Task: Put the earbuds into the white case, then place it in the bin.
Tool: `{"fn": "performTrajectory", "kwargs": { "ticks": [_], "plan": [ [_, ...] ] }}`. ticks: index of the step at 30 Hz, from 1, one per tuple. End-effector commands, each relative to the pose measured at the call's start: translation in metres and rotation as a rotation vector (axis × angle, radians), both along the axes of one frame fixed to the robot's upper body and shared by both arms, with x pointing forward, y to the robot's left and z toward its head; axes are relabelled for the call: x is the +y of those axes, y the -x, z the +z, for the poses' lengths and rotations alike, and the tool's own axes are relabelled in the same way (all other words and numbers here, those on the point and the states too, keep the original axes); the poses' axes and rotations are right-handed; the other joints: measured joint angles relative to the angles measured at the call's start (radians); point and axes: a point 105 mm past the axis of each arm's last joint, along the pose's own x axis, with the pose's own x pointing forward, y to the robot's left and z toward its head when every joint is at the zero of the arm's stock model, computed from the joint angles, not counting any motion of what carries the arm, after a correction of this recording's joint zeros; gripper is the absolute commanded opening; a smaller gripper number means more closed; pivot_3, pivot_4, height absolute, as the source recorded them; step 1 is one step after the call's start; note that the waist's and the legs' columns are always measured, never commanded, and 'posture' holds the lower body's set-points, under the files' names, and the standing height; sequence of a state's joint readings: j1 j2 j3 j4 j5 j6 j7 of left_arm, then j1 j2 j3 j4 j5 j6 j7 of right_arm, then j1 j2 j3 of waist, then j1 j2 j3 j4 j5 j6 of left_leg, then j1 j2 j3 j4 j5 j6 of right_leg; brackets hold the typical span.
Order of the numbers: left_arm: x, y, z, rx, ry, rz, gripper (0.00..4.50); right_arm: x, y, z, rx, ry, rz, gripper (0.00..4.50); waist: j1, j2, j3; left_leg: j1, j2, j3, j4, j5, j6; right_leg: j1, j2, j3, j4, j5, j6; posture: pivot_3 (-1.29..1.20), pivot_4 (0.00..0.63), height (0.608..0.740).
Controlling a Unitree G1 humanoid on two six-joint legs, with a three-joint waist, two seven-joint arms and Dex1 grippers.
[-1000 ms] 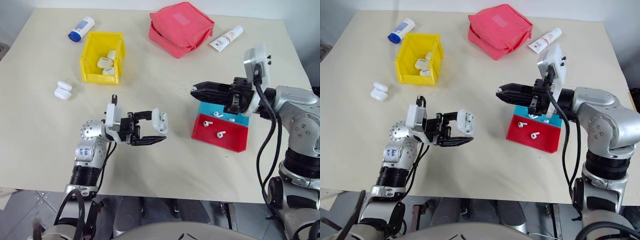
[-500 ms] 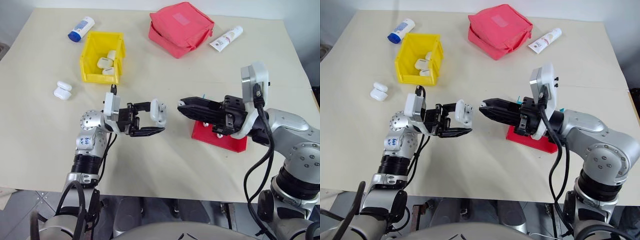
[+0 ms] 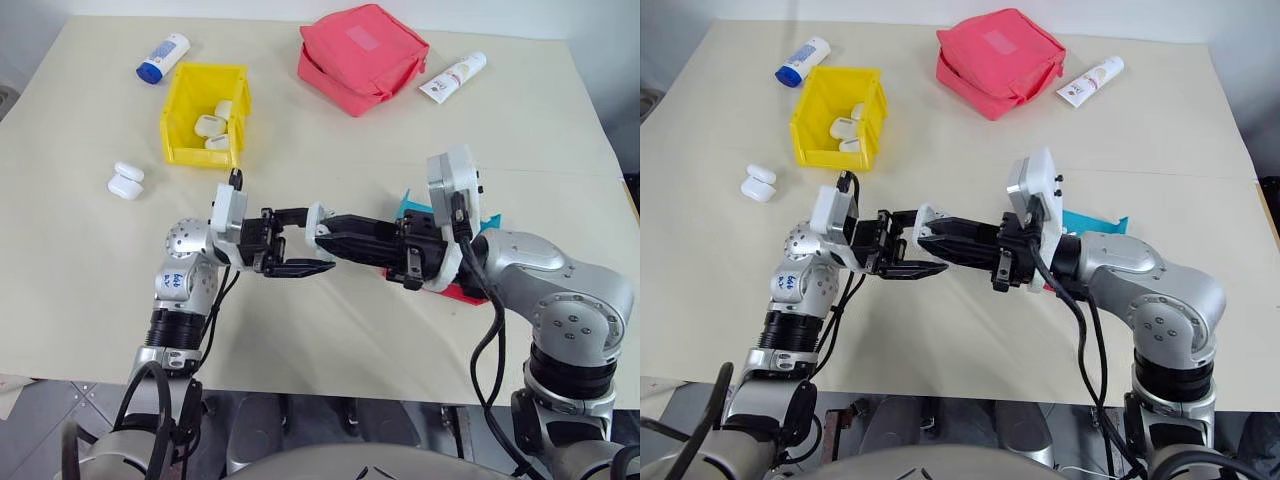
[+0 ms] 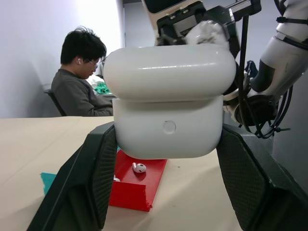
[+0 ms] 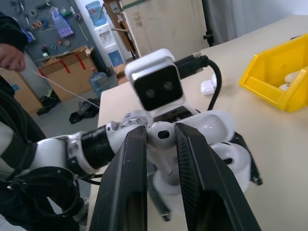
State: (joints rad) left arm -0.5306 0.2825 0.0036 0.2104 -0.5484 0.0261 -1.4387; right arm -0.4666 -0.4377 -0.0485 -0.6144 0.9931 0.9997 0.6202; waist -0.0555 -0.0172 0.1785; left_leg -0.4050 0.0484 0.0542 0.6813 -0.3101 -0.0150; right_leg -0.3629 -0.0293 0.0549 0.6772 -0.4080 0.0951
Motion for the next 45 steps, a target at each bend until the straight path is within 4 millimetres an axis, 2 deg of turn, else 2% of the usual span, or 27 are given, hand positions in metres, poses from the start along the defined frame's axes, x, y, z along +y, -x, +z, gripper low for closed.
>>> {"fn": "performTrajectory", "kwargs": {
  "ticks": [1, 15, 25, 30, 32, 33, 45],
  "plan": [
    [-0.005, 0.008, 0.009, -0.034, 0.029, -0.037, 2.77, 0.002, 0.0, -0.002, -0.021, 0.01, 0.008, 0.48, 0.0, 0.0, 0.0, 0.0, 0.0, 0.0, 0.0, 0.0, 0.0, 0.0, 0.0, 0.0, 0.0, 0.0, 0.0, 0.0, 0.15, 0.74],
    [-0.003, 0.008, 0.013, -0.041, 0.049, -0.021, 2.77, -0.02, -0.003, -0.033, 0.014, 0.143, -0.053, 0.48, 0.002, 0.0, 0.0, 0.0, 0.0, -0.001, 0.0, 0.0, 0.0, 0.002, 0.0, -0.001, -0.003, 0.0, 0.0, 0.0, 0.15, 0.74],
    [-0.004, 0.009, 0.013, -0.064, 0.045, -0.022, 2.77, -0.018, -0.007, -0.039, -0.016, 0.226, -0.011, 0.48, 0.002, 0.0, 0.0, 0.0, 0.0, -0.001, 0.0, 0.0, 0.0, 0.002, 0.0, -0.001, -0.005, 0.0, 0.0, 0.0, 0.15, 0.74],
    [-0.004, 0.01, 0.011, -0.071, 0.033, -0.028, 2.77, -0.016, -0.009, -0.039, -0.028, 0.245, 0.001, 0.48, 0.002, 0.0, 0.0, 0.0, 0.0, -0.002, 0.0, 0.0, 0.0, 0.002, 0.0, -0.001, -0.004, 0.0, 0.0, 0.0, 0.15, 0.74],
    [-0.004, 0.01, 0.01, -0.073, 0.028, -0.027, 2.77, -0.016, -0.009, -0.036, -0.044, 0.245, 0.002, 1.2, 0.003, 0.0, 0.0, 0.0, 0.0, -0.002, 0.0, 0.0, 0.0, 0.002, 0.0, -0.001, -0.004, 0.0, 0.0, 0.0, 0.15, 0.74],
    [-0.004, 0.01, 0.01, -0.072, 0.027, -0.026, 2.77, -0.015, -0.009, -0.033, -0.051, 0.241, 0.001, 1.41, 0.003, 0.0, 0.0, 0.0, 0.0, -0.002, 0.0, 0.0, 0.0, 0.002, 0.0, -0.001, -0.004, 0.0, 0.0, 0.0, 0.15, 0.74],
    [0.002, 0.008, -0.001, -0.049, -0.01, -0.006, 2.77, -0.016, -0.004, -0.006, -0.132, 0.201, 0.012, 1.41, 0.002, 0.0, 0.0, 0.0, 0.0, -0.002, 0.0, 0.0, 0.0, 0.002, 0.0, -0.001, -0.004, 0.0, 0.0, 0.0, 0.15, 0.74]
  ]
}}
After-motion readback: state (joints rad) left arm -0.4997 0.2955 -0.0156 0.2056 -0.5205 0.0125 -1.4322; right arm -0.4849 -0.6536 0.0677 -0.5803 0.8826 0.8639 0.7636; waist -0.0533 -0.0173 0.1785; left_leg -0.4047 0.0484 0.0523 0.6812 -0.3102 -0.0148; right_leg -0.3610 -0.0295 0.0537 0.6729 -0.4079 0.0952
